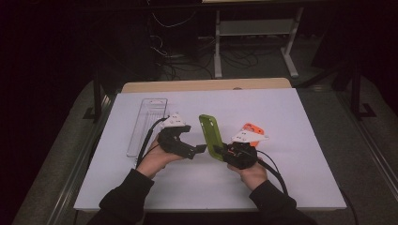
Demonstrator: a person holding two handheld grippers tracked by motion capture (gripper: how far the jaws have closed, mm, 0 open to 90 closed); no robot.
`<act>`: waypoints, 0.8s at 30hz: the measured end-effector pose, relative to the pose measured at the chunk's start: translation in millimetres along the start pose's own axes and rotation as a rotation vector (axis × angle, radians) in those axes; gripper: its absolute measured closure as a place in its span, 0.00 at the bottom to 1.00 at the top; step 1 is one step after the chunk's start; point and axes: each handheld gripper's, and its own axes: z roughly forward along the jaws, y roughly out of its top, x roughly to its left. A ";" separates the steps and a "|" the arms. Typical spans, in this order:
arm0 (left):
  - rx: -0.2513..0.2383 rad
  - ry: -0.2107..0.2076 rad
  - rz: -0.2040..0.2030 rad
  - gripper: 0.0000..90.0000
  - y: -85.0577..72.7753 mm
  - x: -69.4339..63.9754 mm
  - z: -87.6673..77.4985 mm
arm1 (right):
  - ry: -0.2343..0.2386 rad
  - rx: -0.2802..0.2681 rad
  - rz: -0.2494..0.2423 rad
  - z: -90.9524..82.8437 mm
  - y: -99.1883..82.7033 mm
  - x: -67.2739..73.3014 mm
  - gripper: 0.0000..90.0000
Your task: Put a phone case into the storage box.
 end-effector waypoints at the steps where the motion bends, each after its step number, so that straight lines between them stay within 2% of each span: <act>1: -0.007 -0.005 -0.010 0.00 -0.1 0.0 0.2 | 0.006 -0.001 -0.010 1.0 -0.3 1.1 0.84; 4: -0.012 -0.007 -0.016 0.00 -0.2 1.0 -0.4 | 0.016 0.006 -0.015 3.8 -1.2 6.4 0.84; 6: -0.028 -0.011 -0.040 0.00 -0.5 1.0 -0.2 | 0.022 0.012 -0.021 5.4 -1.6 10.2 0.84; 13: -0.033 -0.025 -0.055 0.00 -1.6 3.3 0.2 | 0.051 0.012 -0.035 10.2 -3.2 21.4 0.84; 15: -0.034 -0.031 -0.052 0.00 -1.9 3.4 1.4 | 0.056 0.013 -0.039 11.2 -3.5 23.9 0.84; 24: -0.054 -0.036 -0.083 0.00 -3.6 1.3 4.6 | 0.075 0.014 -0.054 14.9 -4.8 30.9 0.84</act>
